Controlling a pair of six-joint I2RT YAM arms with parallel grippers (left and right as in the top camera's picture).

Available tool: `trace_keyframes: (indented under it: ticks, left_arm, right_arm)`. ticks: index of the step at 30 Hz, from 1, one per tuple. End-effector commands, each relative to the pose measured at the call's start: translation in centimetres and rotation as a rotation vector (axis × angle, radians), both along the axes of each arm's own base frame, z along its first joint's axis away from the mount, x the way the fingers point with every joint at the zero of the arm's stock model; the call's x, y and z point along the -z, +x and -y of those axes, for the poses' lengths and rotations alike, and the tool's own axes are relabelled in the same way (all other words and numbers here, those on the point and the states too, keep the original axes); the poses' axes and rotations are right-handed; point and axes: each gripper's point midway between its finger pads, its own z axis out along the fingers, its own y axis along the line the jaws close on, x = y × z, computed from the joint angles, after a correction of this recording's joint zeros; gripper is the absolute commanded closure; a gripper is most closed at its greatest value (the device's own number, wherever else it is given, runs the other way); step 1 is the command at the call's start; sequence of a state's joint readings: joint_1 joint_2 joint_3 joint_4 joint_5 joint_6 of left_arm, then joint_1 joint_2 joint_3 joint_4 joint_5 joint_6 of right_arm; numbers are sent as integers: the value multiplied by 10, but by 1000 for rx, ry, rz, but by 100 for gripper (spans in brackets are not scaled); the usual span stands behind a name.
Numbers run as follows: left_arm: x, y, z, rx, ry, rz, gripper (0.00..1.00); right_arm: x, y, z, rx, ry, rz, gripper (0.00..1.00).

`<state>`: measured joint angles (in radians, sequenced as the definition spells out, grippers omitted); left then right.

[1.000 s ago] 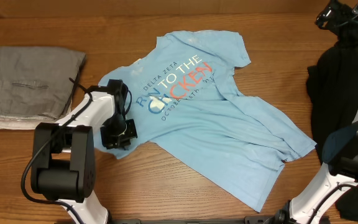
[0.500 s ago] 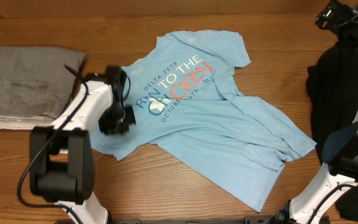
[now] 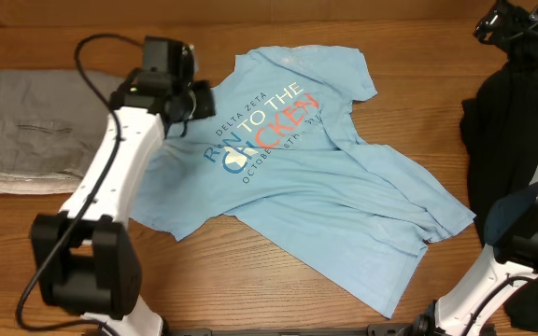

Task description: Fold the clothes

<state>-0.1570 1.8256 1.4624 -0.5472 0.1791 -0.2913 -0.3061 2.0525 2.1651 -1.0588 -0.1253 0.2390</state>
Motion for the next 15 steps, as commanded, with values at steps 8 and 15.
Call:
trace_keyframes:
  ticks: [8,15]
  left_arm:
    - [78,54,83,165,-47,125,96]
    - [125,71,64,65,78,133,96]
  right_arm:
    - [-1,2,0,0,-5,5,0]
    - [-1,2,0,0,-5,5,0]
